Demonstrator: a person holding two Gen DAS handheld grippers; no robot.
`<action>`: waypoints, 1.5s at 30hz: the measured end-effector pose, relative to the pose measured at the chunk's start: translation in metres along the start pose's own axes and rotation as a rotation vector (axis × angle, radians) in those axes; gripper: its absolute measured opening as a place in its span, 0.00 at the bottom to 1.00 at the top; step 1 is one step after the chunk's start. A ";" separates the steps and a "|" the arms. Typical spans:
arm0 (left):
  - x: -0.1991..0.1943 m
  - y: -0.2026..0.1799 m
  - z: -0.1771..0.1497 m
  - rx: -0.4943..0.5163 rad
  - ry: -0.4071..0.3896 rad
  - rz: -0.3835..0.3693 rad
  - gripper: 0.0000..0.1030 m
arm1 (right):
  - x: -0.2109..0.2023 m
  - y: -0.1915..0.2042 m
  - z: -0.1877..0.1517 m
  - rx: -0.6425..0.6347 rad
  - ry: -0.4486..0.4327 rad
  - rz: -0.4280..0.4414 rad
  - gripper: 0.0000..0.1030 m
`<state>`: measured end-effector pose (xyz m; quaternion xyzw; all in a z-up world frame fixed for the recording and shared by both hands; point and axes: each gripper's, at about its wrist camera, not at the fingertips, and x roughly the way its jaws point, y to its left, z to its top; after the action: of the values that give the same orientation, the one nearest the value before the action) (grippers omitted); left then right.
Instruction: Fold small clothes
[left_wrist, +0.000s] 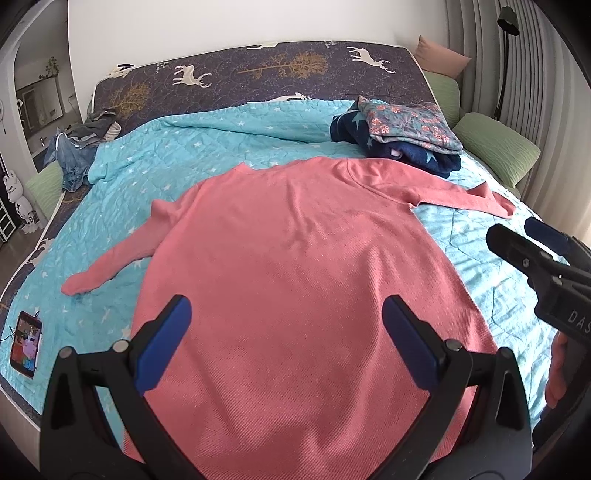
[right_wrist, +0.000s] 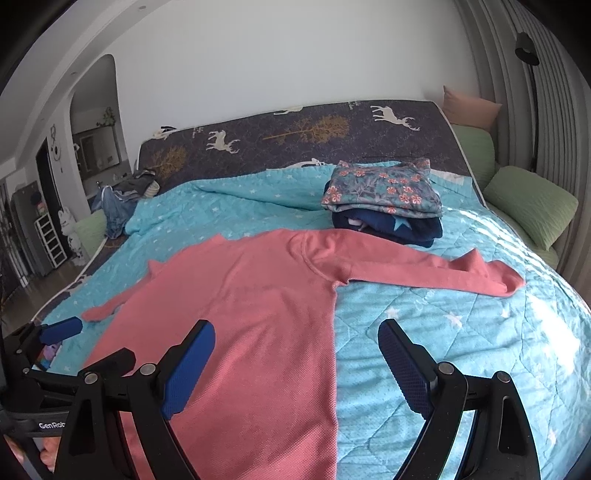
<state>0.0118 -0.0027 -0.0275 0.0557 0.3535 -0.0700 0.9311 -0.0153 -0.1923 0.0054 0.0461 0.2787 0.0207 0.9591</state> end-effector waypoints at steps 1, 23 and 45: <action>0.001 0.000 0.000 0.000 -0.001 -0.005 1.00 | 0.000 0.000 0.000 -0.004 0.000 -0.009 0.89; 0.002 -0.001 0.001 -0.007 -0.038 0.005 1.00 | 0.006 0.002 0.002 0.006 0.029 -0.040 0.89; 0.002 -0.009 -0.001 0.013 -0.029 -0.026 1.00 | 0.008 0.001 0.005 0.010 0.030 -0.033 0.89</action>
<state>0.0116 -0.0117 -0.0300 0.0559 0.3403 -0.0852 0.9348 -0.0062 -0.1910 0.0052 0.0463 0.2938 0.0041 0.9547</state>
